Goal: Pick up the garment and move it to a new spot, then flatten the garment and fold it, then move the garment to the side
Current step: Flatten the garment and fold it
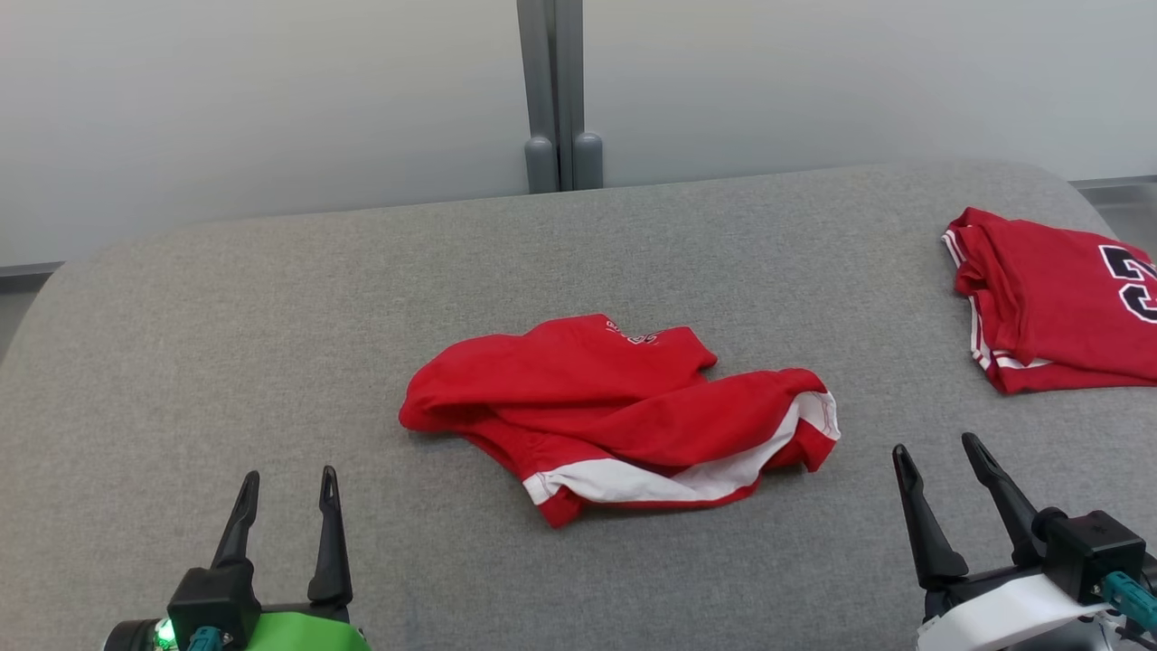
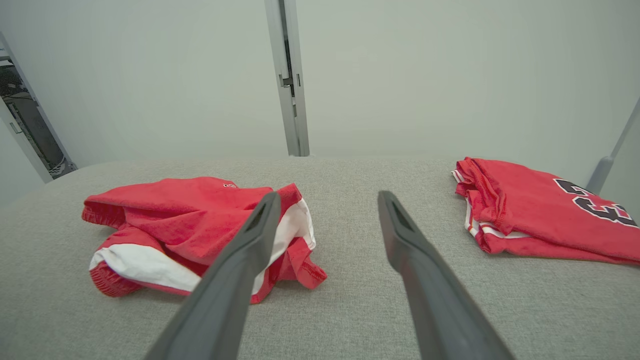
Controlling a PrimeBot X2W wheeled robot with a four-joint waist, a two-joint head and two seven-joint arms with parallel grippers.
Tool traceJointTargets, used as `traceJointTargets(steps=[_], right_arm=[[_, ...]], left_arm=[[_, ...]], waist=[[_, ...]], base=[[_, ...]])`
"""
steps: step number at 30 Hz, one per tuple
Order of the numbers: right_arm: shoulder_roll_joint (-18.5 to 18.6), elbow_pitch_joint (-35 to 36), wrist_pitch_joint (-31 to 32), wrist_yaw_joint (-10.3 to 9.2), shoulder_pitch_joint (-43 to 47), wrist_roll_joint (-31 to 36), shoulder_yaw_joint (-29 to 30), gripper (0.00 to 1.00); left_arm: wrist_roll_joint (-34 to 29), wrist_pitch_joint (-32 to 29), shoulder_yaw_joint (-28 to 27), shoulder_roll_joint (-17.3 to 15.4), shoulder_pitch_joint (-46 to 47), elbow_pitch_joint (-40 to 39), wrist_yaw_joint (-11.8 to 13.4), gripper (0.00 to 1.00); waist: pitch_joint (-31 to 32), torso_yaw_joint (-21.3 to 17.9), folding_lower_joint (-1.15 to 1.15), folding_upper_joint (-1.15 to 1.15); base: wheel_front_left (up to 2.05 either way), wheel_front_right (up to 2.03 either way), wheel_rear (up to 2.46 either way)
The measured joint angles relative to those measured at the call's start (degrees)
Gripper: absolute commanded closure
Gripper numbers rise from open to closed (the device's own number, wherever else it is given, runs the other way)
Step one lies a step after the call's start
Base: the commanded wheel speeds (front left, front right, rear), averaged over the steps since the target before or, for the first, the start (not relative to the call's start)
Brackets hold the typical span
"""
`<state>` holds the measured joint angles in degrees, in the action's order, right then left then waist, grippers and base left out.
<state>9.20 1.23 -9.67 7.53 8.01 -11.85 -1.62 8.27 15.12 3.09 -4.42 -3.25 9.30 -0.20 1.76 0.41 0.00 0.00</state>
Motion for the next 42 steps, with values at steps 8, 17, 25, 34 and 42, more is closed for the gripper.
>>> traceJointTargets(steps=[8, 17, 25, 34, 42], right_arm=[[0.0, 0.0, 0.4, 0.0, 0.0, 0.4, 0.1, 0.0], [0.0, -0.2, 0.8, 0.0, 0.0, 0.4, 0.1, 0.0], [0.0, -0.2, 1.0, 0.0, 0.2, 0.5, 0.3, 0.0], [0.0, -0.6, 1.0, 0.0, 0.2, 0.5, 0.1, 0.0], [-0.2, -1.0, 1.1, 0.0, 0.2, 0.5, 0.0, 0.0]], left_arm=[[1.0, 0.0, 0.2, -0.1, 0.0, 0.9, 0.0, 0.0], [1.4, -0.2, 0.6, -0.2, 0.0, 1.2, 0.2, 0.0], [1.7, -0.2, 1.0, -0.3, 0.0, 1.3, 0.4, 0.0], [2.0, -0.2, 1.2, -0.6, 0.0, 1.4, 0.6, 0.0], [2.5, -0.2, 1.8, -0.8, 0.0, 1.6, 0.6, 0.0]], waist=[[0.0, 0.2, 0.0, 0.0], [-0.1, 0.2, 0.0, 0.0], [-0.1, 0.2, 0.0, 0.0], [0.2, 0.2, 0.0, 0.0], [0.3, 0.1, 0.0, 0.0]], base=[[0.0, 0.0, 0.0], [0.0, 0.0, 0.0], [0.0, 0.0, 0.0], [0.0, 0.0, 0.0], [0.0, 0.0, 0.0]])
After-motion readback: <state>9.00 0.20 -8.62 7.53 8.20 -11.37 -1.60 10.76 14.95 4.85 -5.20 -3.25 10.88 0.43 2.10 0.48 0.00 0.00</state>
